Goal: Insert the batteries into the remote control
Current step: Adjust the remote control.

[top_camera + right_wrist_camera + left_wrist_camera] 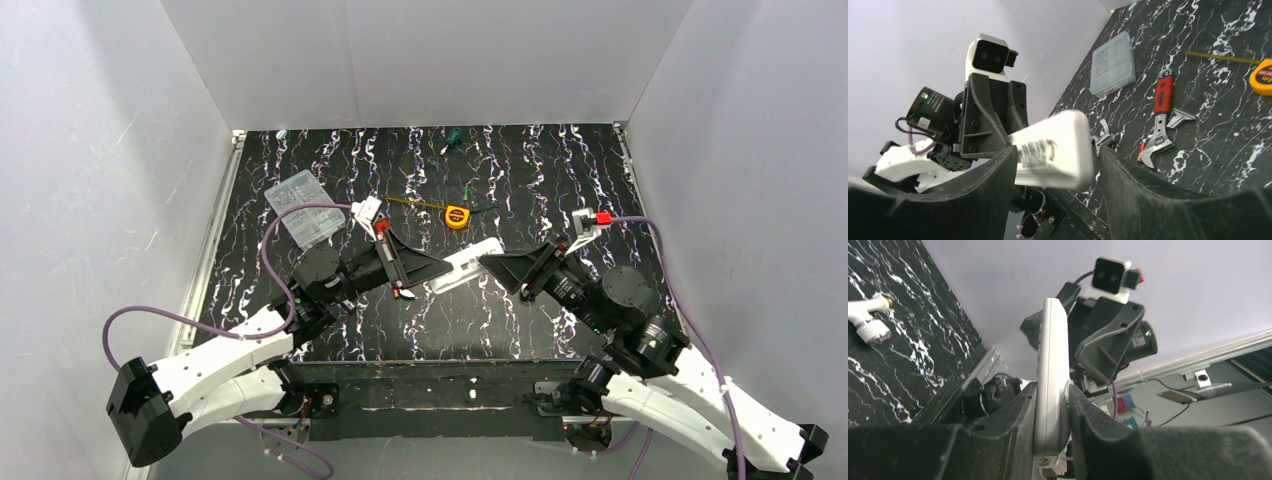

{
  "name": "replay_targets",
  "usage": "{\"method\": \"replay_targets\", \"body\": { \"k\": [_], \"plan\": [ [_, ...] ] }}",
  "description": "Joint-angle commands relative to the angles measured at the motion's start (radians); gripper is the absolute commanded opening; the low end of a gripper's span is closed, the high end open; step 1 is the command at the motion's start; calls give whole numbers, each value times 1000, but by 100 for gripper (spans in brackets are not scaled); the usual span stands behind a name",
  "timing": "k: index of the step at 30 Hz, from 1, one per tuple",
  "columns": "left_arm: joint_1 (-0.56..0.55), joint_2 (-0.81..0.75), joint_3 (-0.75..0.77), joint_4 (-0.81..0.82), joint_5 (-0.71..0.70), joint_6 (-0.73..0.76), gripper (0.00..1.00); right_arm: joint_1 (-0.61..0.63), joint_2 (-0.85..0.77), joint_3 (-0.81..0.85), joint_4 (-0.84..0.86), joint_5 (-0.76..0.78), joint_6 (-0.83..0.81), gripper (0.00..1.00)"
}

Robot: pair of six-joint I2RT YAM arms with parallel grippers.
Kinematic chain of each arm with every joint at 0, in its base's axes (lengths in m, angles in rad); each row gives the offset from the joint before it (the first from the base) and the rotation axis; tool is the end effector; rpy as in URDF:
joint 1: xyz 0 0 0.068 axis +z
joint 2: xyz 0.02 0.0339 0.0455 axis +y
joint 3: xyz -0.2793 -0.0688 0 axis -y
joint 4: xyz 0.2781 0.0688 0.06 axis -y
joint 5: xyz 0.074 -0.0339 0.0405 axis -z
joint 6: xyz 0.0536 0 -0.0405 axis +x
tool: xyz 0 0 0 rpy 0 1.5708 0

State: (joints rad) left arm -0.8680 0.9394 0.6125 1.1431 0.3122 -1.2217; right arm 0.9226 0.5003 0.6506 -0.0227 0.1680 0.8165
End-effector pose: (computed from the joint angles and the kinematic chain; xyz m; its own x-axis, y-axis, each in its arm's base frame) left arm 0.1318 -0.1811 0.3975 -0.6491 -0.6173 -0.4446 0.7374 -0.3669 -0.5671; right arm 0.1078 0.1275 0.3646 -0.4472 0.5996 -0.6637 -0.5256 0.4242 0.7374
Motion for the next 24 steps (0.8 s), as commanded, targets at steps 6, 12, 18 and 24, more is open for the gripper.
{"method": "replay_targets", "body": {
  "k": [6, 12, 18, 24],
  "plan": [
    [-4, -78, 125, -178, 280, 81, 0, -2, 29, 286, -395, -214, -342, 69],
    [-3, -92, 279, -518, 488, 248, 0, -5, 104, 418, -580, -410, -465, 70],
    [-3, -95, 381, -877, 583, 480, 0, -7, 186, 474, -624, -652, -506, 70],
    [-3, -83, 435, -1051, 607, 640, 0, -8, 254, 477, -596, -800, -505, 69]
  ]
}}
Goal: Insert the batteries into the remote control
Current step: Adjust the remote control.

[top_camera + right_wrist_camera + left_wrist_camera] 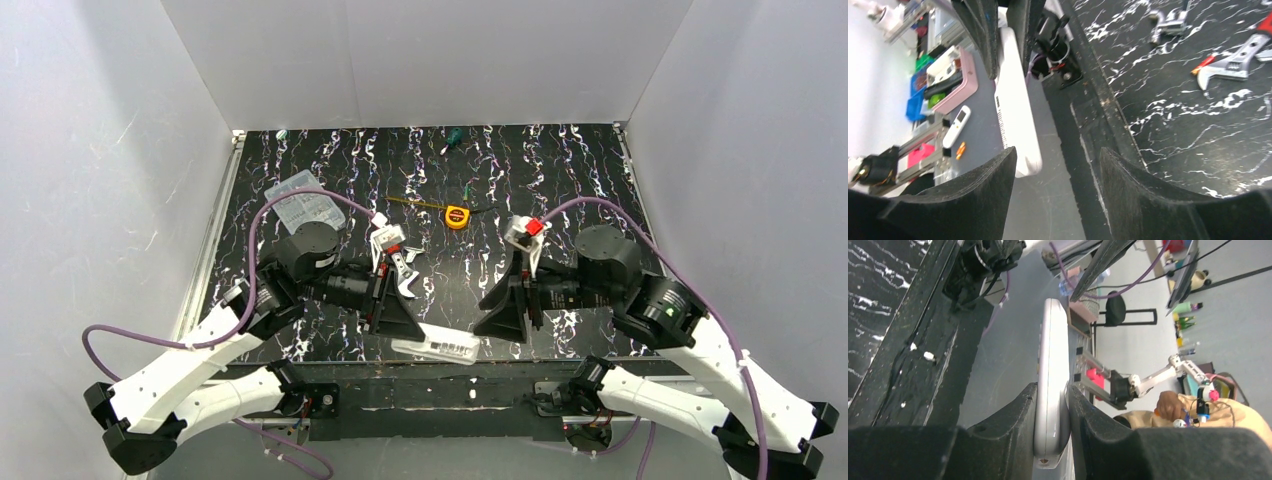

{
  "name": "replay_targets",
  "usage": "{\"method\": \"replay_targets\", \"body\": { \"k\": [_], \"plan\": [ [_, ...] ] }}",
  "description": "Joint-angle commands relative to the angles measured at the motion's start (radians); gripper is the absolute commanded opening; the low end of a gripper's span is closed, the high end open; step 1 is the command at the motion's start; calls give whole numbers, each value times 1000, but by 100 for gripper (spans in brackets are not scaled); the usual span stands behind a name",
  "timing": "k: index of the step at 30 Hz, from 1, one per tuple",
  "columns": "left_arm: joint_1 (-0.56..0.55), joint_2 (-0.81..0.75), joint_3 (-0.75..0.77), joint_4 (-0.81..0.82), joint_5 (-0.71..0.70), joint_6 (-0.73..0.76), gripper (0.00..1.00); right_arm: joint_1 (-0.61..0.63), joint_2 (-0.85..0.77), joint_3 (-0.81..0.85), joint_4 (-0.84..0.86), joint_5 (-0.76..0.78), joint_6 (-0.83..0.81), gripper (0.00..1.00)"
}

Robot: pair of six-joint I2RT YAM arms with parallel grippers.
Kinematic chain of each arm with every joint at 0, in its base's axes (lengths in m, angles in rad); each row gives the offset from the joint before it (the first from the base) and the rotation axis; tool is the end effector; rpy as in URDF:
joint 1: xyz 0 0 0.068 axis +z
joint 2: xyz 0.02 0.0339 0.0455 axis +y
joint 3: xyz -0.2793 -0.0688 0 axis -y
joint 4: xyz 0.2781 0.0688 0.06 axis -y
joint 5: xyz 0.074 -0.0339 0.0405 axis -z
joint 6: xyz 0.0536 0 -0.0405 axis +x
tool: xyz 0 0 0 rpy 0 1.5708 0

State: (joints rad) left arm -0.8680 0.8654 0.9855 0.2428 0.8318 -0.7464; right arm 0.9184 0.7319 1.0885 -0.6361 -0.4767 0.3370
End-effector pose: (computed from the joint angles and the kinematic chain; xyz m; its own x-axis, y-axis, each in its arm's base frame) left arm 0.1060 -0.1864 0.4581 -0.4838 -0.1364 -0.8645 0.8610 -0.2514 -0.4421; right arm 0.0829 0.1491 0.4199 -0.4801 -0.1444 -0.8653 -0.8636 0.2508 0.4373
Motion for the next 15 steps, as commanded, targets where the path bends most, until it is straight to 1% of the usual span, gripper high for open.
{"method": "replay_targets", "body": {
  "k": [1, 4, 6, 9, 15],
  "plan": [
    [-3, -9, 73, -189, 77, 195, 0, -4, 25, 34, 34, -176, -22, 69],
    [-3, -11, 99, -283, 40, 281, 0, -4, 31, 23, 72, -198, -11, 69],
    [-3, -10, 105, -311, 8, 322, 0, -4, 31, 10, 100, -205, -5, 69],
    [-3, -1, 111, -309, -11, 354, 0, -4, 44, -11, 142, -207, -3, 69],
    [-3, 34, 141, -280, 15, 377, 0, -4, 96, -12, 158, -212, -39, 69]
  ]
}}
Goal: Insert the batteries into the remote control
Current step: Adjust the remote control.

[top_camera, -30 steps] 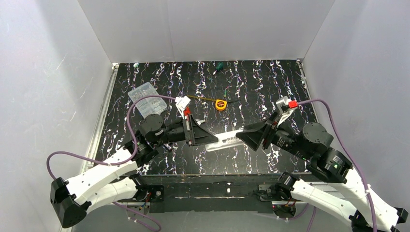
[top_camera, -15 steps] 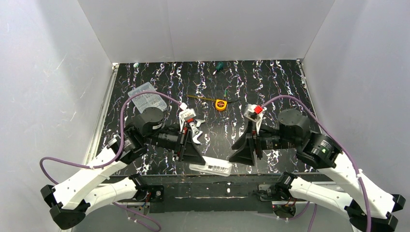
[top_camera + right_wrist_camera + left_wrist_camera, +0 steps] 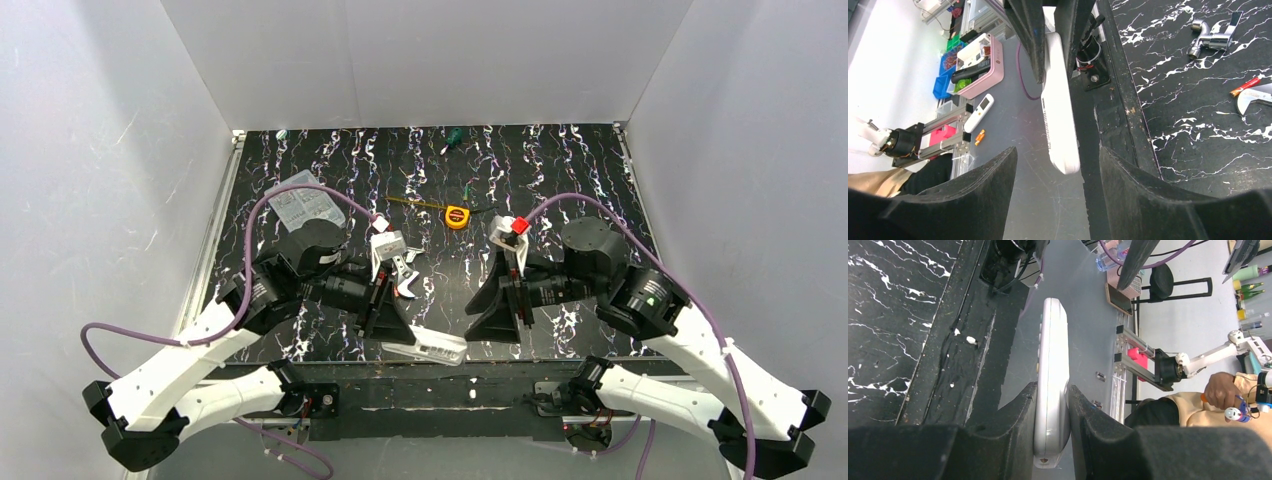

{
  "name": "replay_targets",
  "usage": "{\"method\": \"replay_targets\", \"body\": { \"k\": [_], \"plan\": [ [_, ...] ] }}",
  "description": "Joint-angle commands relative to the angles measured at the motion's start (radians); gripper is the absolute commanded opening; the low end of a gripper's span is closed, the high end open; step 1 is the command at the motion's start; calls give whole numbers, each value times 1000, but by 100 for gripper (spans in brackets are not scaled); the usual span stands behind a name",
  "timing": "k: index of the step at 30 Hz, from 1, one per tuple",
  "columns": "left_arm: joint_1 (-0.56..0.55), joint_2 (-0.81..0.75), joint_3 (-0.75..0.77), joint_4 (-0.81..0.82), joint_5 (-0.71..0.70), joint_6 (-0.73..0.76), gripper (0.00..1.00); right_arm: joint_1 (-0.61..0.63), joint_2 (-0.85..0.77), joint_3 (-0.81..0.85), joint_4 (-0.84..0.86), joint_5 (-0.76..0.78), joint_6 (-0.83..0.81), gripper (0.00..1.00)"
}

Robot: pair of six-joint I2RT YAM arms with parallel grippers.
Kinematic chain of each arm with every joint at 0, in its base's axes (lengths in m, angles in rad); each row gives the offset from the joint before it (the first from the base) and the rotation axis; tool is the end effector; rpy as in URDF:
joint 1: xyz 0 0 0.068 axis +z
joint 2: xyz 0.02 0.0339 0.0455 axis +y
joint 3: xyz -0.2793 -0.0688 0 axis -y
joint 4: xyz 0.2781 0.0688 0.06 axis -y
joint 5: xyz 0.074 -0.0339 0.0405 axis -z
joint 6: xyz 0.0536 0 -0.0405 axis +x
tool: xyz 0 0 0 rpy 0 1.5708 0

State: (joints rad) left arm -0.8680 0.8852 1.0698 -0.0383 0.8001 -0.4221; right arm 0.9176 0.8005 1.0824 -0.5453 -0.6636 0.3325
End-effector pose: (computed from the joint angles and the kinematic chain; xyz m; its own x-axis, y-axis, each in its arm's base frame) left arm 0.1101 -0.1894 0.4559 -0.3198 -0.0641 -0.9453 0.9420 -0.1289 -0.3099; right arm 0.0881 0.1695 0.4187 -0.4717 -0.1933 -0.8603 -0.8813 0.0736 0.4667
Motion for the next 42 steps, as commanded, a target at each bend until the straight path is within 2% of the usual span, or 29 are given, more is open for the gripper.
{"method": "replay_targets", "body": {
  "k": [1, 12, 30, 38, 42],
  "plan": [
    [-3, 20, 62, 2, 50, 57, 0, -3, 31, -10, 70, -19, -44, 69],
    [-3, 56, 110, -10, 71, 84, 0, -2, 53, -47, 96, -15, -102, 68],
    [-3, 113, 170, -43, 66, 152, 0, 25, 109, -59, 94, -119, -93, 66],
    [-3, 121, 177, -29, 38, 164, 0, 30, 128, -60, 95, -141, -94, 56],
    [-3, 121, 177, -15, 35, 160, 0, 30, 134, -59, 97, -146, -93, 43]
  ]
}}
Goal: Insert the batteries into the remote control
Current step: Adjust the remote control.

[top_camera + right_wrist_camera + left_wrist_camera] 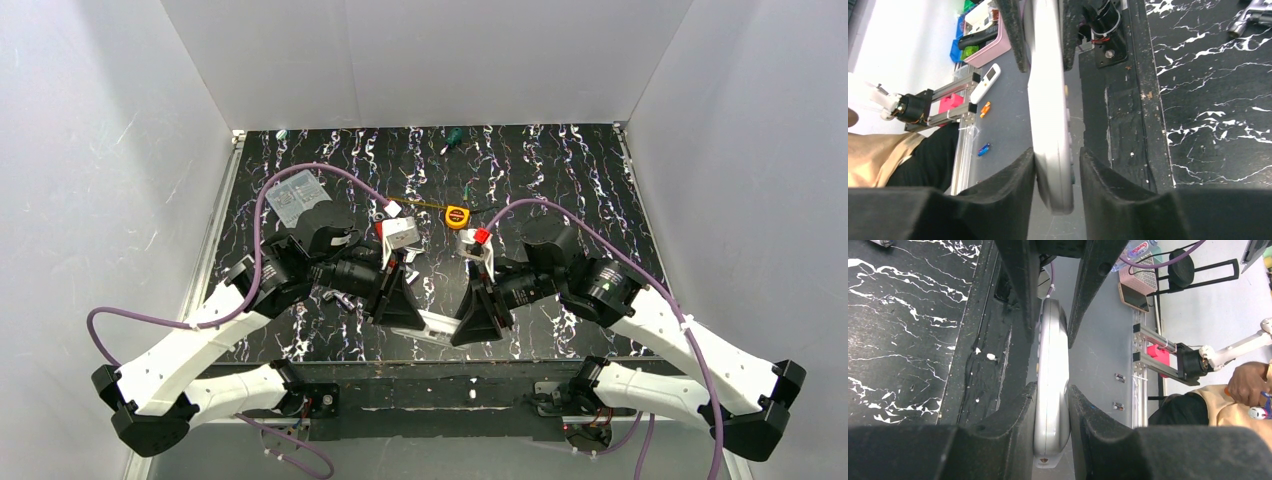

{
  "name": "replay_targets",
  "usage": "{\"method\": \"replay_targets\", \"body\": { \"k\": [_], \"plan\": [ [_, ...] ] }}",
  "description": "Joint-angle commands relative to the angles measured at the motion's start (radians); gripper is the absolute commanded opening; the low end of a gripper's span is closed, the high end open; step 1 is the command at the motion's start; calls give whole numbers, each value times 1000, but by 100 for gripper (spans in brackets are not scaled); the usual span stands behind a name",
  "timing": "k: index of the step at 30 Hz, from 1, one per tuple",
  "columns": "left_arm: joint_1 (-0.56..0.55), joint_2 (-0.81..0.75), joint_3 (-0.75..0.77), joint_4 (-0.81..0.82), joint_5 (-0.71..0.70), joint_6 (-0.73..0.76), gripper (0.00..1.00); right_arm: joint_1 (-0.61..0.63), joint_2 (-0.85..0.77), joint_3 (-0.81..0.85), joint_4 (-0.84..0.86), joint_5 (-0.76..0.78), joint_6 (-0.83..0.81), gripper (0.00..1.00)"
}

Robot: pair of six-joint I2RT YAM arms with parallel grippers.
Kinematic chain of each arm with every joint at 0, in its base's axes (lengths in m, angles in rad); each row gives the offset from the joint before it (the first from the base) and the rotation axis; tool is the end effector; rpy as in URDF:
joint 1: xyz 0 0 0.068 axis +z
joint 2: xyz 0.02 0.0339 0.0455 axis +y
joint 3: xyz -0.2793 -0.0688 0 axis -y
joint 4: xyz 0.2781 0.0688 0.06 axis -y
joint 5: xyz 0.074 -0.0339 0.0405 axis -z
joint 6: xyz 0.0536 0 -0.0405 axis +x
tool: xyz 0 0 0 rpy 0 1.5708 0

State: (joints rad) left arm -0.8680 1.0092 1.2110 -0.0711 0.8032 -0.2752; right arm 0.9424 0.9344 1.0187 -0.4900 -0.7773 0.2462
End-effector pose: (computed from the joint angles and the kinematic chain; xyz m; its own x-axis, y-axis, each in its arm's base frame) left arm 0.1270 -0.2096 0.4789 -0.1882 -0.0697 -0.9796 0.9766 -0.1190 -0.1792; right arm 0.1043 0.2075 0.3770 -0.4579 -0.3346 -0.8237 -0.8701 -0.0214 0.4924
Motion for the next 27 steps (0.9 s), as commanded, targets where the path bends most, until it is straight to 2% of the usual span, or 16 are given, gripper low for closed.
{"method": "replay_targets", "body": {
  "k": [1, 7, 8, 9, 11, 13, 15, 17, 21, 25, 27],
  "plan": [
    [-3, -3, 34, 17, 30, 12, 0, 6, 0, 5, 45, -33, -5, 37],
    [-3, -15, 13, 25, -11, 5, 0, 6, 6, 7, 65, -71, 27, 1],
    [-3, -17, 9, 26, -20, 4, 0, 6, 4, 5, 68, -74, 37, 1],
    [-3, -21, 5, 28, -31, 0, 4, 6, 0, 3, 73, -72, 50, 1],
    [-3, -28, -4, 34, -50, -5, 18, 6, -14, -4, 83, -74, 69, 1],
    [-3, -39, -16, 46, -71, -18, 46, 6, -35, -20, 112, -76, 94, 1],
    [-3, -51, -36, 64, -94, -34, 66, 6, -62, -44, 148, -65, 126, 1],
    [-3, -63, -53, 100, -115, -57, 79, 6, -92, -65, 179, -43, 156, 1],
    [-4, -84, -90, 180, -164, -118, 96, 6, -143, -115, 270, -14, 241, 1],
    [-3, -138, -189, 350, -336, -240, 98, 6, -199, -172, 418, 82, 373, 1],
    [-3, -169, -259, 487, -440, -318, 98, 6, -224, -196, 469, 160, 432, 1]
  ]
}}
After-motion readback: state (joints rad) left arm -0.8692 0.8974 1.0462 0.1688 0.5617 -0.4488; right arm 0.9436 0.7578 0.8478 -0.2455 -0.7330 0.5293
